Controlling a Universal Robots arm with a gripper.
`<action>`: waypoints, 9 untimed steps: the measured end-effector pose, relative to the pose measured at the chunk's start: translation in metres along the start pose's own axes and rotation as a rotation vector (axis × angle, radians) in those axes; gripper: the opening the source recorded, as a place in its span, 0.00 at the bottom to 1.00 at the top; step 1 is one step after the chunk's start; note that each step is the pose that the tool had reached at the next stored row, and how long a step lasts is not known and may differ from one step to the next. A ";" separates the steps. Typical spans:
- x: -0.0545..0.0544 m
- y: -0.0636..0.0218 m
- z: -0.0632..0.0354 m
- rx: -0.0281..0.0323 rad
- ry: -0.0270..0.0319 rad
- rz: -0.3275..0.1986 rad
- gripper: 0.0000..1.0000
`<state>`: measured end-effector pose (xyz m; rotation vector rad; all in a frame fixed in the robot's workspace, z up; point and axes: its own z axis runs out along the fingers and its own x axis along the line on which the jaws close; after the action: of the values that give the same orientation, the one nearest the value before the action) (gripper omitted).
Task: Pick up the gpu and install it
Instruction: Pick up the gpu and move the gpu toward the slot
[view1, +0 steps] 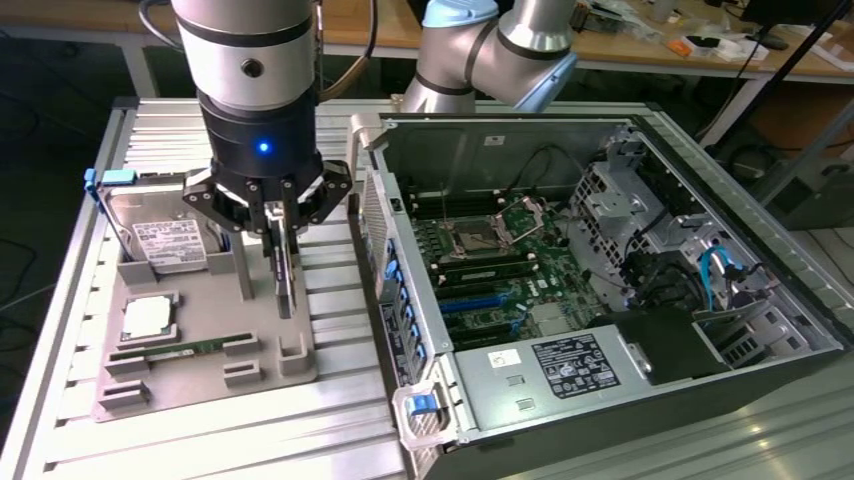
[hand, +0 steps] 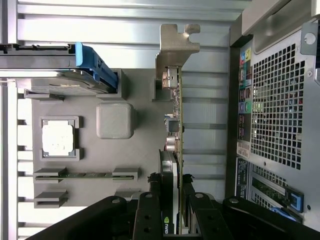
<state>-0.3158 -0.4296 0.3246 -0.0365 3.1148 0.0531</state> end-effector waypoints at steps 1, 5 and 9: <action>0.000 0.0000 -0.0002 0.0000 0.0001 0.000 0.27; 0.000 0.0000 -0.0004 0.0001 0.0001 0.000 0.27; 0.000 0.0000 -0.0015 0.0000 0.0000 0.000 0.27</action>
<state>-0.3159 -0.4296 0.3261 -0.0366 3.1148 0.0530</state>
